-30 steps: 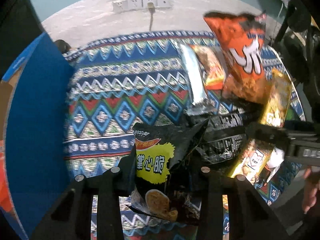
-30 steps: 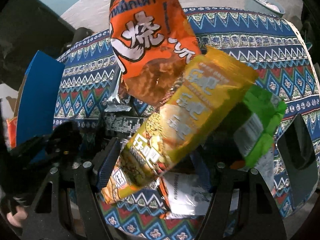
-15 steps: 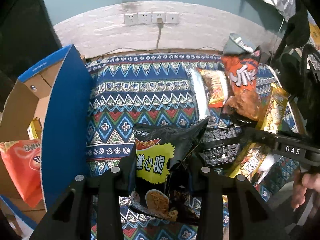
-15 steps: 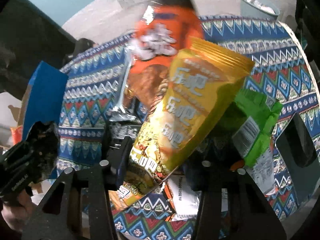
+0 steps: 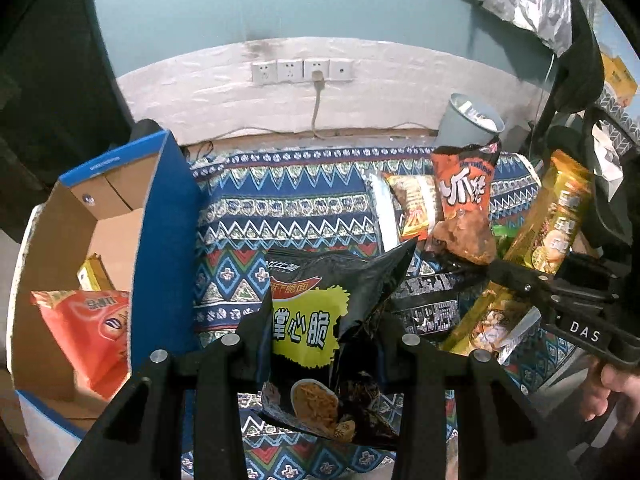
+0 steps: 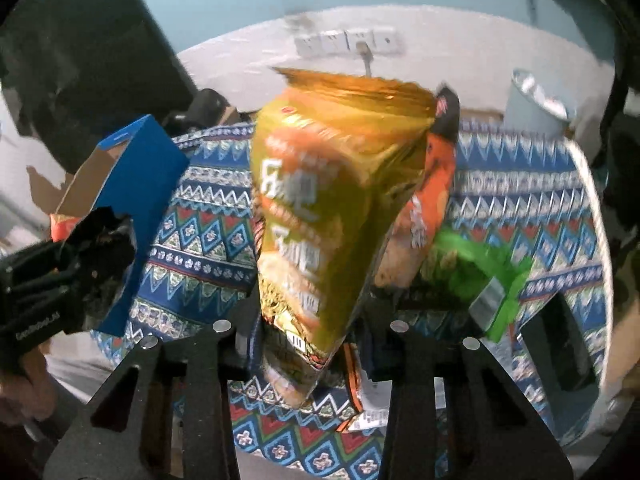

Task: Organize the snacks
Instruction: 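Lift and carry both held bags over the cardboard box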

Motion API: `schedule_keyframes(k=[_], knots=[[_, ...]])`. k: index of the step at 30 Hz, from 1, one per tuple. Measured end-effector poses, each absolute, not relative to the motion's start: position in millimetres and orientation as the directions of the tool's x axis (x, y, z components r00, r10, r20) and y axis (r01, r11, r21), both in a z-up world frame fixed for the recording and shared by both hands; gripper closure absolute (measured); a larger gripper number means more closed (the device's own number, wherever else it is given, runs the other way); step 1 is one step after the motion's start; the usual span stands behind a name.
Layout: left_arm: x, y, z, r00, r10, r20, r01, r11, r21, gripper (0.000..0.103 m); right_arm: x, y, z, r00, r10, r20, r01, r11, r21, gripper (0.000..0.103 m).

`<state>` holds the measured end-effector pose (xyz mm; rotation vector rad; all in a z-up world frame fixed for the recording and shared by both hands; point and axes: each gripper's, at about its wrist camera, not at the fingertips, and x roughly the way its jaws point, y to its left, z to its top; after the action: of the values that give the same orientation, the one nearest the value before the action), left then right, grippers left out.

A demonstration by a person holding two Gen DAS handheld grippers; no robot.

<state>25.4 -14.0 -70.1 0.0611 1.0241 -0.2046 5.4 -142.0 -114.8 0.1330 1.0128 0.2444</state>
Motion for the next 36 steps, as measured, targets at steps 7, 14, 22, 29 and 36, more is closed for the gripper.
schedule_keyframes(k=[7, 14, 22, 29, 36], knots=[[18, -7, -56, 0.545, -0.134, -0.828, 0.186, 0.982, -0.036, 0.064, -1, -128, -97, 0.55, 0.253, -0.796, -0.212, 0.964, 0.161, 0.067], [15, 5, -45, 0.575, -0.124, -0.808, 0.164, 0.986, -0.035, 0.064, 2, -116, -81, 0.58, 0.257, -0.773, -0.246, 0.96, 0.134, 0.067], [13, 26, -32, 0.611, -0.116, -0.783, 0.124, 0.991, -0.05, 0.064, 5, -107, -62, 0.595, 0.279, -0.754, -0.269, 0.953, 0.14, 0.067], [13, 48, -21, 0.64, -0.081, -0.764, 0.073, 0.996, -0.045, 0.064, 14, -94, -42, 0.598, 0.321, -0.734, -0.306, 0.938, 0.161, 0.067], [13, 78, -17, 0.649, -0.057, -0.759, 0.008, 0.998, -0.068, 0.064, 26, -65, -24, 0.588, 0.372, -0.718, -0.37, 0.913, 0.171, 0.067]])
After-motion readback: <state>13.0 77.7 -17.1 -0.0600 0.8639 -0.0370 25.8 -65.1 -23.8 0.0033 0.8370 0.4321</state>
